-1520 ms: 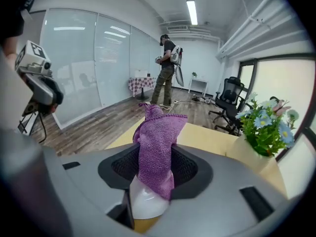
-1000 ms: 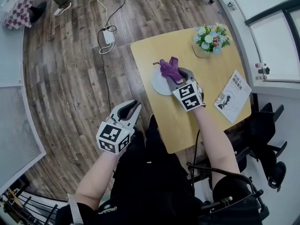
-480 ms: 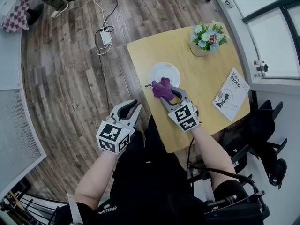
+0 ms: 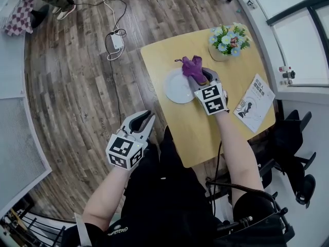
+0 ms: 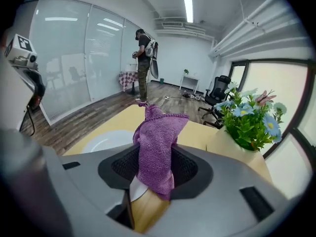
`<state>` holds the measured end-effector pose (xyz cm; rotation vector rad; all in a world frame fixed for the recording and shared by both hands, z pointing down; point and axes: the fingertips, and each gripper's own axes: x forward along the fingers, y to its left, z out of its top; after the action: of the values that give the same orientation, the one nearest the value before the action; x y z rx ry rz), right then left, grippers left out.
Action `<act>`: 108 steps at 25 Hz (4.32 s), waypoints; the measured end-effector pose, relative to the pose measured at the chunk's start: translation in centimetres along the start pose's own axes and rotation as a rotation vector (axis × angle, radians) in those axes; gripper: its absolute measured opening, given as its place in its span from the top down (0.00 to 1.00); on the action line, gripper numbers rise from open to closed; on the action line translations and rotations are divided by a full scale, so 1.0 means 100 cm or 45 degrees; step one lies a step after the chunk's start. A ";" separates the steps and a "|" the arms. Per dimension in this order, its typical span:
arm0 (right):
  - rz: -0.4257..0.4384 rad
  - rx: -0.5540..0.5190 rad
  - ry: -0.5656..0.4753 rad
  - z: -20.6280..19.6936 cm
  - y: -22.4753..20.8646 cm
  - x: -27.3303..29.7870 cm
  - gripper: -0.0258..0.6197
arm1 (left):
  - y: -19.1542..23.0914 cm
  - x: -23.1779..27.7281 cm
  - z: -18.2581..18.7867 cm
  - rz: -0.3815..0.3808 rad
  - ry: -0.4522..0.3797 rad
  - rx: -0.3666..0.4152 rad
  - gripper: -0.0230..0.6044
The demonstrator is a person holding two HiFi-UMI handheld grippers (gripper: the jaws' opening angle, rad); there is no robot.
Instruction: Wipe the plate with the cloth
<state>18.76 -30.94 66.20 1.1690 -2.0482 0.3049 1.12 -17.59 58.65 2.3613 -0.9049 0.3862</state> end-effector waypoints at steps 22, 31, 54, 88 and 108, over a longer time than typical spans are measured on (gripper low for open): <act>0.198 -0.226 0.006 -0.047 0.115 -0.058 0.70 | -0.008 0.008 -0.003 -0.026 0.022 0.009 0.87; -0.096 -0.197 0.018 -0.019 -0.008 -0.035 0.70 | -0.009 0.006 -0.007 -0.011 0.025 0.005 0.87; 0.008 -0.177 0.099 -0.080 0.062 -0.069 0.70 | -0.024 -0.001 -0.012 -0.036 0.031 0.030 0.87; 0.049 0.259 -0.843 0.181 0.137 -0.288 0.70 | -0.039 -0.176 0.148 0.176 -0.510 0.262 0.87; 0.155 0.222 -0.858 0.189 0.167 -0.297 0.70 | -0.043 -0.195 0.146 0.190 -0.521 0.267 0.87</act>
<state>5.03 -12.67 34.69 1.3837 -2.7272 0.1580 -9.27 -13.79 36.52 2.6262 -1.2872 0.0522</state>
